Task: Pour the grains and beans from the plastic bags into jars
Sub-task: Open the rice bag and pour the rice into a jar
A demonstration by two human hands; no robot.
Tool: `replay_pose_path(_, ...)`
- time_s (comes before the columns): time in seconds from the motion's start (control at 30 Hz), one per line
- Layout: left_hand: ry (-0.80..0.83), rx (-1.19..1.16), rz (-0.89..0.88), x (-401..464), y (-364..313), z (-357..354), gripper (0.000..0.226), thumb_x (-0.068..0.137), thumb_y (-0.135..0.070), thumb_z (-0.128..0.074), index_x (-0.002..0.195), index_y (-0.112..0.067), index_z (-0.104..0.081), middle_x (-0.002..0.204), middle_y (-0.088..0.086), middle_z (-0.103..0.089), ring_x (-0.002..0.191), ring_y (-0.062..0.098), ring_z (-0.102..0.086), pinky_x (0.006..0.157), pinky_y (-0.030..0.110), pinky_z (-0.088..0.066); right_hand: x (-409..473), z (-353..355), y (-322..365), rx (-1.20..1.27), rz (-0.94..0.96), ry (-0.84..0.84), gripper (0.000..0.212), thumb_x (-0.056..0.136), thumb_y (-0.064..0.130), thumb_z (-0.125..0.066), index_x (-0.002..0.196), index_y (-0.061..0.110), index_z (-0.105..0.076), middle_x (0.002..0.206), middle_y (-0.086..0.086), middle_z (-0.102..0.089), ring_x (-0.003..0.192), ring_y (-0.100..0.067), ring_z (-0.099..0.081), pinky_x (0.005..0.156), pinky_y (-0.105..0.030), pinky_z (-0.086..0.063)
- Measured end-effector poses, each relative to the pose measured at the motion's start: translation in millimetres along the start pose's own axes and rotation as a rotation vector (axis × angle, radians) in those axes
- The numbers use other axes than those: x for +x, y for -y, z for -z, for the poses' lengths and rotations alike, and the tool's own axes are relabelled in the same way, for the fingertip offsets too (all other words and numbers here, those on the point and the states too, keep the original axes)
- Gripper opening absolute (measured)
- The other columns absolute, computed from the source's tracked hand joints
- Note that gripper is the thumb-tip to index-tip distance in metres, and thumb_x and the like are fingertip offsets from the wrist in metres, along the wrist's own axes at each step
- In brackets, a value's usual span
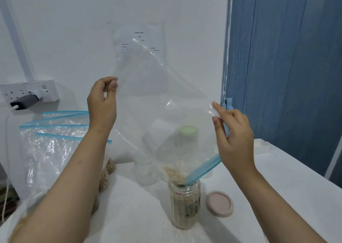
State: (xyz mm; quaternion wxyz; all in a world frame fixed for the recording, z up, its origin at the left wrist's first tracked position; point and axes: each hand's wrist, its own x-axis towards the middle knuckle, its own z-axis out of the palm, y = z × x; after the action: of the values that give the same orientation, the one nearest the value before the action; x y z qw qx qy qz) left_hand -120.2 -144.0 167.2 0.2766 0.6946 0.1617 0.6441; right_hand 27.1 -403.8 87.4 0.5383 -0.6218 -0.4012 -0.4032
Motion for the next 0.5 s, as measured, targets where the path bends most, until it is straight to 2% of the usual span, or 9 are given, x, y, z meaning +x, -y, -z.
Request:
replay_pose_path(0.03, -0.004, 0.008, -0.007, 0, 0, 1, 0.021, 0.102, -0.023, -0.05, 0.115, -0.015, -0.066, 0.112, 0.001, -0.066, 0.093, -0.011, -0.055, 0.09, 0.009, -0.043, 1, 0, -1, 0.004, 0.0, 0.0, 0.036, 0.1, 0.019, -0.054, 0.135, 0.016, -0.06, 0.093, 0.007, -0.051, 0.089, -0.013, -0.047, 0.078, -0.037, -0.046)
replay_pose_path(0.1, -0.026, 0.05, -0.022, 0, 2, 1, 0.022, 0.102, -0.03, -0.05, 0.114, -0.02, -0.065, 0.114, -0.006, -0.065, 0.096, -0.011, -0.055, 0.105, 0.029, -0.043, 0, 0, -2, 0.017, -0.005, -0.002, 0.035, 0.1, 0.018, -0.054, 0.134, 0.017, -0.061, 0.093, 0.008, -0.052, 0.089, -0.013, -0.048, 0.077, -0.036, -0.046)
replay_pose_path(0.13, -0.047, 0.091, -0.028, -3, 4, 1, 0.024, 0.101, -0.034, -0.05, 0.116, -0.023, -0.065, 0.116, -0.009, -0.064, 0.102, -0.008, -0.054, 0.111, 0.039, -0.038, -1, 1, -2, 0.024, -0.004, 0.002, 0.034, 0.1, 0.018, -0.054, 0.134, 0.017, -0.062, 0.093, 0.007, -0.053, 0.089, -0.012, -0.047, 0.077, -0.035, -0.046)
replay_pose_path(0.17, -0.076, 0.147, -0.02, -7, 6, -1, 0.026, 0.101, -0.038, -0.05, 0.119, -0.024, -0.063, 0.121, -0.009, -0.061, 0.111, -0.001, -0.053, 0.114, 0.042, -0.031, -3, 1, -2, 0.03, 0.003, 0.005, 0.034, 0.1, 0.017, -0.054, 0.133, 0.018, -0.062, 0.093, 0.007, -0.053, 0.089, -0.011, -0.047, 0.077, -0.034, -0.045)
replay_pose_path(0.23, -0.151, 0.247, 0.061, -19, 13, -6, 0.037, 0.1, -0.041, -0.051, 0.132, -0.023, -0.057, 0.137, 0.0, -0.052, 0.129, 0.017, -0.044, 0.113, 0.041, -0.022, -5, 1, -1, 0.041, 0.018, 0.003, 0.034, 0.1, 0.016, -0.055, 0.133, 0.018, -0.062, 0.093, 0.007, -0.053, 0.089, -0.011, -0.046, 0.077, -0.032, -0.044)
replay_pose_path(0.3, -0.199, 0.249, 0.21, -37, 21, -13, 0.051, 0.098, -0.043, -0.054, 0.144, -0.022, -0.045, 0.15, 0.008, -0.036, 0.139, 0.026, -0.033, 0.114, 0.043, -0.02, -8, 2, 0, 0.047, 0.027, -0.002, 0.034, 0.1, 0.016, -0.055, 0.133, 0.019, -0.061, 0.092, 0.006, -0.053, 0.088, -0.012, -0.046, 0.075, -0.034, -0.045)
replay_pose_path(0.4, -0.208, 0.066, 0.437, -64, 31, -24, 0.076, 0.094, -0.05, -0.058, 0.155, -0.027, -0.019, 0.159, 0.011, -0.015, 0.143, 0.029, -0.028, 0.116, 0.042, -0.023, -8, 3, 0, 0.051, 0.067, 0.004, 0.035, 0.1, 0.015, -0.056, 0.134, 0.02, -0.06, 0.092, 0.005, -0.054, 0.088, -0.011, -0.046, 0.073, -0.037, -0.047)
replay_pose_path(0.5, -0.178, -0.186, 0.61, -78, 37, -32, 0.088, 0.092, -0.055, -0.059, 0.155, -0.038, -0.001, 0.162, 0.008, -0.011, 0.144, 0.023, -0.032, 0.118, 0.04, -0.024, -8, 4, 1, 0.053, 0.094, 0.008, 0.037, 0.099, 0.014, -0.056, 0.135, 0.024, -0.055, 0.093, 0.006, -0.053, 0.089, -0.008, -0.044, 0.072, -0.04, -0.048)
